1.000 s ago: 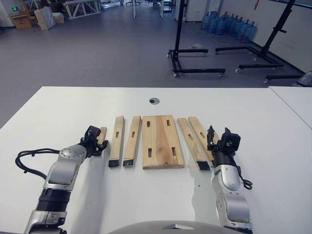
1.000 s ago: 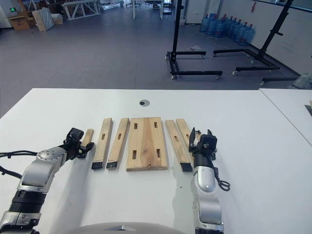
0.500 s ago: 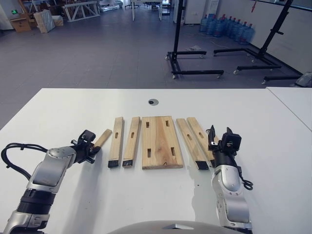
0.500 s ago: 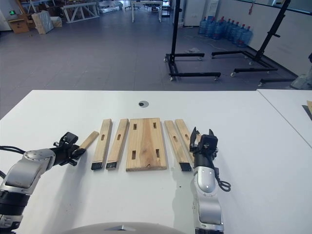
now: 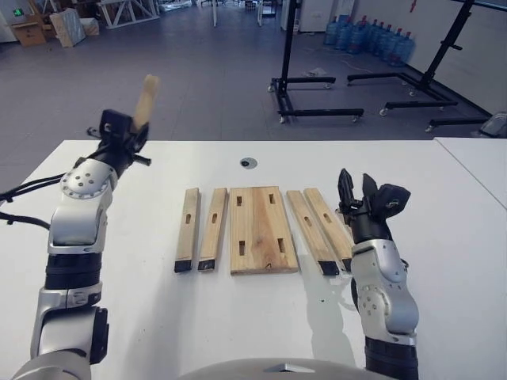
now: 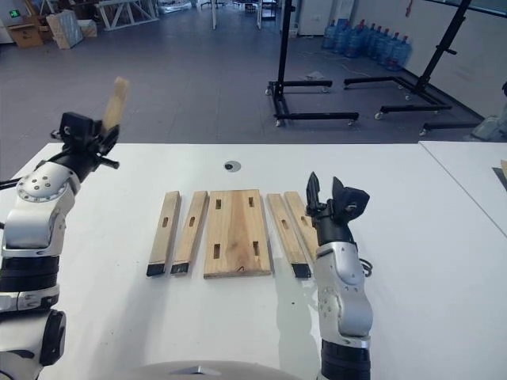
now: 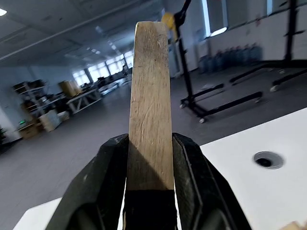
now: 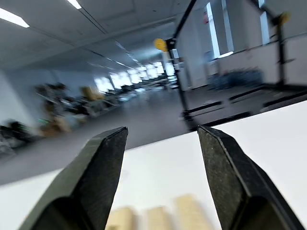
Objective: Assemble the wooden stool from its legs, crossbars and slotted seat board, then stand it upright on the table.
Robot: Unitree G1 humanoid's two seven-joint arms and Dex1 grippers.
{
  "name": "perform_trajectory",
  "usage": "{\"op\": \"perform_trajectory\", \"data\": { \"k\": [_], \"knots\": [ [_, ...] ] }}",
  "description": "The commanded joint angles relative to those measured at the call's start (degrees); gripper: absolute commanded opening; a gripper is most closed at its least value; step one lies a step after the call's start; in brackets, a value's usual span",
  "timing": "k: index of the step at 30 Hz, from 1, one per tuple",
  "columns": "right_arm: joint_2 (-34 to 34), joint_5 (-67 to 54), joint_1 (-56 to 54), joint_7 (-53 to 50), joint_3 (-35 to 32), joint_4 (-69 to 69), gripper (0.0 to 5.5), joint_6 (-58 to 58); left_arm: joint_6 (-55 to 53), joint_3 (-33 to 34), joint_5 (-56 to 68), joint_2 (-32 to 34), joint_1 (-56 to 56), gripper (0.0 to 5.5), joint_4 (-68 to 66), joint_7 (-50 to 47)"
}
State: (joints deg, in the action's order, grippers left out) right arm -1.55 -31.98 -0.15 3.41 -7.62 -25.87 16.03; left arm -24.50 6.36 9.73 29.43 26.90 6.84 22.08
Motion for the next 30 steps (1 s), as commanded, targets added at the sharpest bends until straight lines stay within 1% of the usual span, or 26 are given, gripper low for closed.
{"op": "perform_trajectory", "data": {
  "k": [1,4,8,12,18,22,23,25,26,28,30],
  "knots": [
    [-0.72,-23.00,-2.90,4.03,0.43,-5.50,2.68,9.45,-2.19,-7.52,7.85,0.01,-5.51,1.27,11.03,12.44],
    [0.75,-31.50,-3.72,4.95,0.80,-5.94,2.68,13.16,-1.98,-10.54,9.79,0.31,-7.96,1.27,14.87,16.80],
    [2.54,-34.98,-3.37,5.62,2.37,-5.47,2.68,15.81,-4.60,-11.08,11.80,0.36,-11.56,1.27,18.58,17.50],
    [2.51,-34.22,-3.18,6.32,4.23,-3.44,2.68,15.89,-5.56,-11.99,12.37,1.11,-12.01,1.27,19.55,18.82],
    [0.20,-33.20,-3.90,5.27,5.64,-0.28,2.68,14.44,-7.04,-12.13,13.89,1.53,-12.63,1.27,20.94,19.31],
    [-1.43,-32.35,-5.06,5.05,6.66,1.29,2.68,14.08,-5.84,-14.39,11.82,2.35,-14.39,1.27,21.77,19.69],
    [-2.59,-33.50,-5.35,5.10,6.72,1.61,2.49,13.89,-5.65,-14.47,11.70,2.44,-14.45,1.27,21.92,19.83],
    [-4.78,-35.29,-5.14,4.85,6.81,2.33,2.29,13.59,-5.58,-14.33,11.65,2.32,-14.49,1.27,22.17,19.82],
    [-5.44,-35.64,-4.79,4.89,6.91,2.65,2.05,13.59,-5.67,-14.28,11.80,2.11,-14.50,1.27,22.41,19.65],
    [-5.82,-35.87,-3.91,4.72,7.53,2.91,1.74,13.40,-5.74,-14.26,11.82,1.93,-14.79,1.27,22.78,19.30],
    [-5.77,-35.84,-3.33,4.22,8.07,2.79,1.30,13.17,-5.47,-14.34,11.52,1.96,-15.19,1.27,22.93,19.14]
  ]
}}
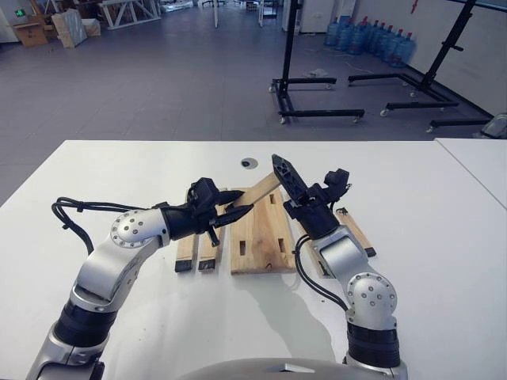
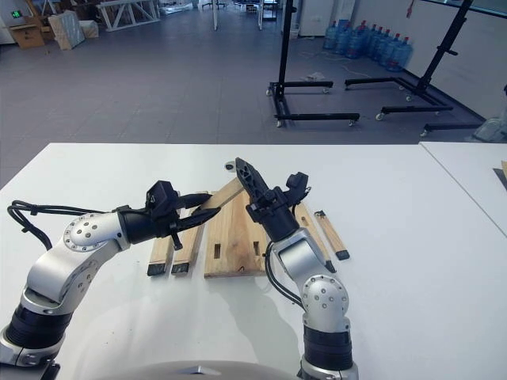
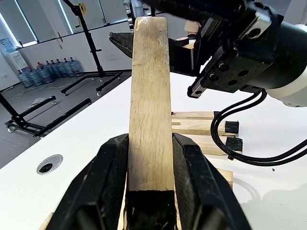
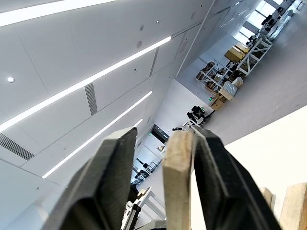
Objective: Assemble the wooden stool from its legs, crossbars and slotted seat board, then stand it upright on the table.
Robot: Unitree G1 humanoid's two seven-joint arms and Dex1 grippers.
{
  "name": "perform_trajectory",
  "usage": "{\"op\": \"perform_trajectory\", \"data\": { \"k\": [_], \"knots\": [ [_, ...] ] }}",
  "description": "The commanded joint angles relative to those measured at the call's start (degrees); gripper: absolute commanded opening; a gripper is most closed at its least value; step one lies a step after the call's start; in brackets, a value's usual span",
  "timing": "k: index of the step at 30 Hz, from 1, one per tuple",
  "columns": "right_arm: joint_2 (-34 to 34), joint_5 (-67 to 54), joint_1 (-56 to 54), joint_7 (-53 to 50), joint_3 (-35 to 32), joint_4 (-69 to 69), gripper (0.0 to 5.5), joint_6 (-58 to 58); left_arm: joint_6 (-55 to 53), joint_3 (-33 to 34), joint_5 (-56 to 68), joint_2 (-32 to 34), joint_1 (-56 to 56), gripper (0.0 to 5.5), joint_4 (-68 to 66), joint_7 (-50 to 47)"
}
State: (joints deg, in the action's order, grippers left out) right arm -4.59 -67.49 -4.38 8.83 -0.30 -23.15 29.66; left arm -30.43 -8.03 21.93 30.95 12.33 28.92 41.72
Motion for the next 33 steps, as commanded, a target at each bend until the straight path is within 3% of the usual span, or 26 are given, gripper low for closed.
{"op": "perform_trajectory", "data": {
  "k": [1,5,8,11,14,16,18,22,24,33],
  "knots": [
    [-2.61,0.00,1.14,-1.50,0.91,0.03,1.18,-0.61,0.52,-0.04,-0.78,0.42,-0.73,1.27,0.95,-0.58],
    [-2.44,1.50,1.85,-2.21,1.58,-0.20,0.56,-1.64,0.87,-0.38,-1.17,0.34,-0.93,1.27,1.14,-0.80],
    [-2.52,1.96,2.96,-2.85,1.29,-0.52,0.44,-2.71,0.62,-0.58,-1.28,-0.18,-0.83,1.27,1.31,-1.41],
    [-1.64,1.28,3.84,-3.54,-0.47,-0.94,0.39,-3.81,-0.93,-0.02,1.60,-0.73,-1.45,1.88,3.11,-1.16],
    [-1.26,0.18,2.44,-8.62,-8.16,-0.45,0.39,-8.55,-8.59,7.53,15.07,-6.51,3.52,2.23,4.67,-7.52],
    [3.37,0.72,0.99,-10.57,-14.27,0.54,0.39,-10.25,-12.78,16.26,32.35,-11.46,9.83,2.23,1.87,-16.95],
    [10.63,6.85,0.11,-9.61,-17.00,2.46,0.39,-9.51,-12.37,22.14,36.65,-14.88,12.83,2.23,-2.04,-26.12],
    [19.14,15.73,-1.24,-5.35,-15.77,8.94,0.39,-7.13,-9.82,19.36,20.76,-14.37,9.28,2.23,-4.67,-37.54],
    [22.16,20.19,-1.81,-0.69,-13.53,12.33,0.39,-7.18,-8.90,21.56,18.32,-17.30,8.05,2.23,-6.27,-43.34],
    [22.79,26.58,-2.54,8.41,-11.46,16.93,0.39,-7.20,-5.68,20.96,10.13,-20.66,2.81,2.23,-7.62,-47.28]
  ]
}}
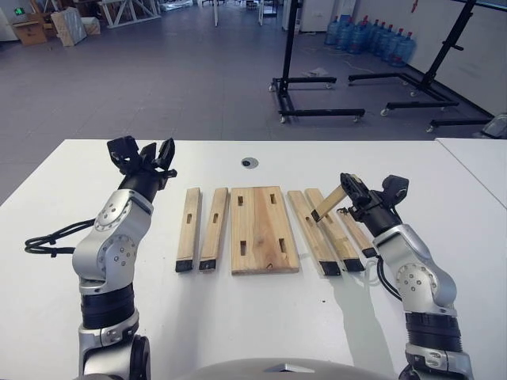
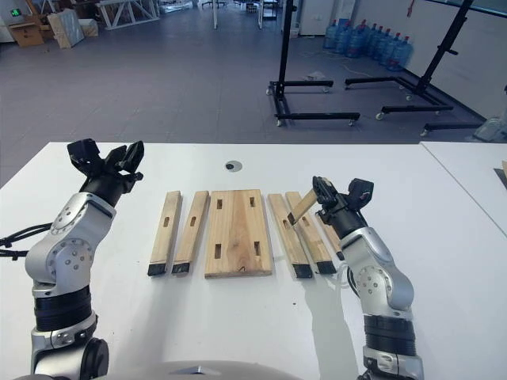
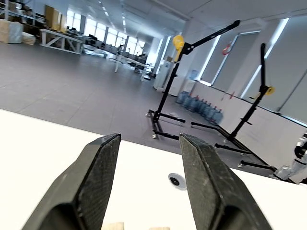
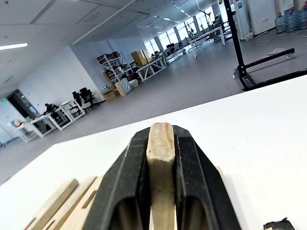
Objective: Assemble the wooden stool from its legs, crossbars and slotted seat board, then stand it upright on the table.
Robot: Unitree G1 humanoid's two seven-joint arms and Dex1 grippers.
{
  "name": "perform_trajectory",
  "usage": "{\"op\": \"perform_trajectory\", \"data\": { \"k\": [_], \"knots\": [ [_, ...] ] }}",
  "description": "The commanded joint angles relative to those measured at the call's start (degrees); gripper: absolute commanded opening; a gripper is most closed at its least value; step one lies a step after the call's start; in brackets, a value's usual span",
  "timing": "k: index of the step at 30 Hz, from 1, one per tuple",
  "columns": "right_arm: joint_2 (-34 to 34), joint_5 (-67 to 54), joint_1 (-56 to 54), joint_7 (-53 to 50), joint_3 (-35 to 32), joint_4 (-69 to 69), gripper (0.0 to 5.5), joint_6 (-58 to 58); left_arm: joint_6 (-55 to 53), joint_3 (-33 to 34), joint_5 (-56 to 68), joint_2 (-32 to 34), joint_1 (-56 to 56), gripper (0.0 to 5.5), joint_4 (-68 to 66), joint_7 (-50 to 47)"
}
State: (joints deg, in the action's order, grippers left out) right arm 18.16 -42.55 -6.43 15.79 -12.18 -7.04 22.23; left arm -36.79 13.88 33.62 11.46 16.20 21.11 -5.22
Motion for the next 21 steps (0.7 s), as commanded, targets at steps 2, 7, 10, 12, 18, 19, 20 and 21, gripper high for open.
{"op": "perform_trajectory", "data": {
  "k": [2,7,10,12,18,19,20,21],
  "knots": [
    [-0.99,1.35,-0.58,1.70,0.15,0.58,0.39,0.66,0.90,-0.68,-2.09,-1.69,-1.52,2.23,-0.51,-0.15],
    [-3.31,2.78,-0.24,1.34,0.06,0.95,0.39,-0.86,0.93,-1.53,-3.34,-1.97,-1.72,2.23,-1.72,1.00],
    [-4.30,6.43,0.88,0.58,0.49,2.60,0.39,-2.94,0.77,-2.20,-4.14,-2.05,-1.72,2.23,-2.15,1.75],
    [-5.00,8.28,1.34,0.20,0.46,3.39,0.39,-4.20,0.67,-2.35,-4.52,-2.02,-1.72,2.23,-2.22,2.02],
    [-3.11,19.23,2.65,-0.64,5.80,6.03,0.39,-6.19,0.48,-2.74,-5.73,-2.31,-1.46,2.23,-2.40,2.93],
    [-2.53,21.36,3.23,-0.33,7.25,6.53,0.39,-6.47,0.42,-2.93,-6.11,-2.07,-1.35,2.23,-2.41,3.11],
    [-2.34,22.57,3.68,-0.07,8.10,6.92,0.39,-6.71,0.40,-3.11,-6.55,-1.81,-1.31,2.23,-2.30,3.21],
    [-2.36,23.48,4.23,-0.02,8.71,7.33,0.39,-6.80,0.34,-3.00,-6.71,-1.52,-1.14,2.23,-2.15,3.36]
  ]
}}
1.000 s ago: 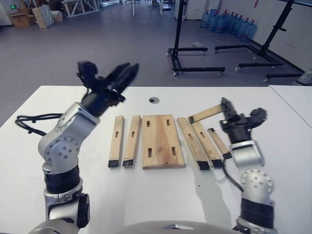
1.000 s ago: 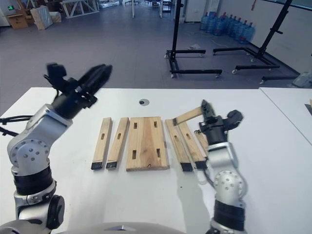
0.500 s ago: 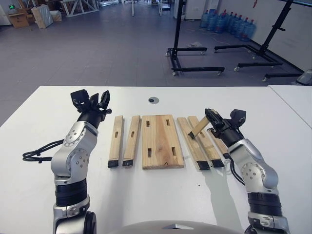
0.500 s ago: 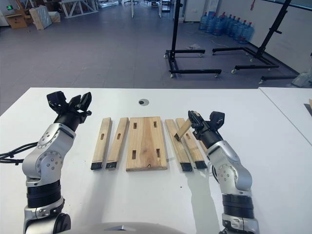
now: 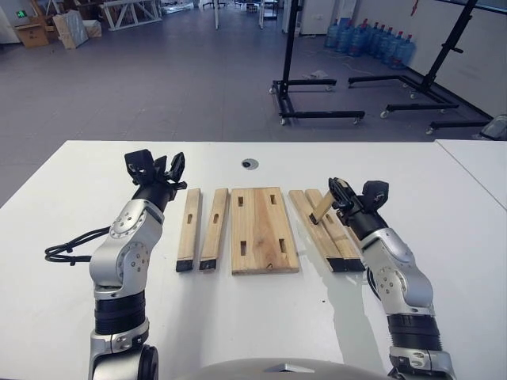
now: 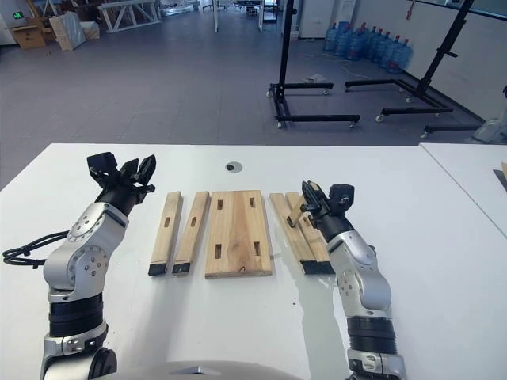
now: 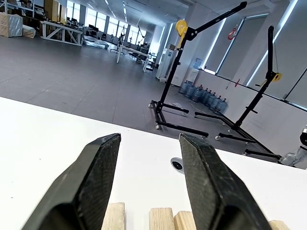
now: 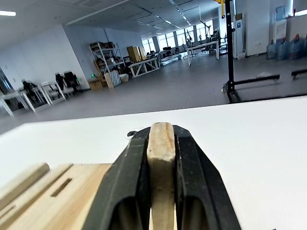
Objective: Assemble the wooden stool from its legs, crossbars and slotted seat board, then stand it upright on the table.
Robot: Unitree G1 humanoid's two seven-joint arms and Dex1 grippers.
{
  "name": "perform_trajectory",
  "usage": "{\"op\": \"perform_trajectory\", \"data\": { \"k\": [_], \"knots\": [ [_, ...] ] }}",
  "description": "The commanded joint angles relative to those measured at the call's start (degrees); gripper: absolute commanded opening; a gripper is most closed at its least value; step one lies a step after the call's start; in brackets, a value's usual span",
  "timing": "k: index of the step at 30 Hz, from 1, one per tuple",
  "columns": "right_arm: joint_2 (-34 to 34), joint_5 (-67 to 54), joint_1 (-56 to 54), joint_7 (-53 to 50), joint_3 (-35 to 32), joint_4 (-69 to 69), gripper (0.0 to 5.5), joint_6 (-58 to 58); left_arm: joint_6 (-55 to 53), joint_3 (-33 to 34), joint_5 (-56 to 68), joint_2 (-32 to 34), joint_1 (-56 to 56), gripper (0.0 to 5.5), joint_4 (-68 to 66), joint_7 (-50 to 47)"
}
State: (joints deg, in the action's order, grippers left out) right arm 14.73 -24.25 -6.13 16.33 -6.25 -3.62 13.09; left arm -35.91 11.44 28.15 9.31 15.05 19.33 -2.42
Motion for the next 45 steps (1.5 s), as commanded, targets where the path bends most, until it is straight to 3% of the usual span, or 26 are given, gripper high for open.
{"op": "perform_trajectory", "data": {
  "k": [1,9,10,14,17,24,34,37,40,45],
  "knots": [
    [0.87,5.82,4.44,-0.43,3.23,4.19,0.39,2.19,-0.47,-0.43,-1.47,0.91,0.17,2.23,-0.41,0.74],
    [-1.60,5.53,6.40,-1.19,4.10,4.08,0.39,2.83,-0.70,-0.63,-2.69,0.90,0.84,2.23,-0.77,1.62],
    [-1.61,5.64,6.17,-1.09,3.99,3.18,0.78,1.80,-0.52,-0.62,-2.92,0.93,0.78,2.26,-0.85,1.70],
    [-1.87,6.66,3.86,-1.28,3.48,-1.19,1.42,-1.27,1.14,-0.73,-4.66,1.01,0.07,2.26,-1.21,1.93],
    [-1.79,9.15,1.10,-2.80,3.08,-4.10,1.42,-3.52,1.62,-0.92,-4.94,0.42,-0.68,2.26,-0.95,2.54],
    [-0.71,7.47,-7.68,-3.76,0.86,-9.34,1.42,2.29,3.12,-1.13,-6.11,-1.17,-1.44,2.26,-0.63,1.70],
    [1.04,1.64,-28.97,-5.11,-4.03,-9.77,1.42,12.50,3.68,-1.14,-7.16,-2.52,-1.64,2.26,-0.64,1.47],
    [-0.33,3.23,-21.64,-4.57,-3.46,-3.08,1.42,11.56,3.44,-1.40,-7.32,-2.81,-1.95,2.26,-0.34,1.36],
    [-0.33,6.26,-8.93,1.05,2.95,9.11,1.42,11.93,3.01,-2.10,-7.41,-2.70,-0.97,2.26,-1.19,2.02],
    [0.25,5.86,-11.97,3.01,1.46,14.15,1.42,8.25,2.72,-2.83,-7.33,-2.96,-1.20,2.26,-1.03,2.50]
  ]
}}
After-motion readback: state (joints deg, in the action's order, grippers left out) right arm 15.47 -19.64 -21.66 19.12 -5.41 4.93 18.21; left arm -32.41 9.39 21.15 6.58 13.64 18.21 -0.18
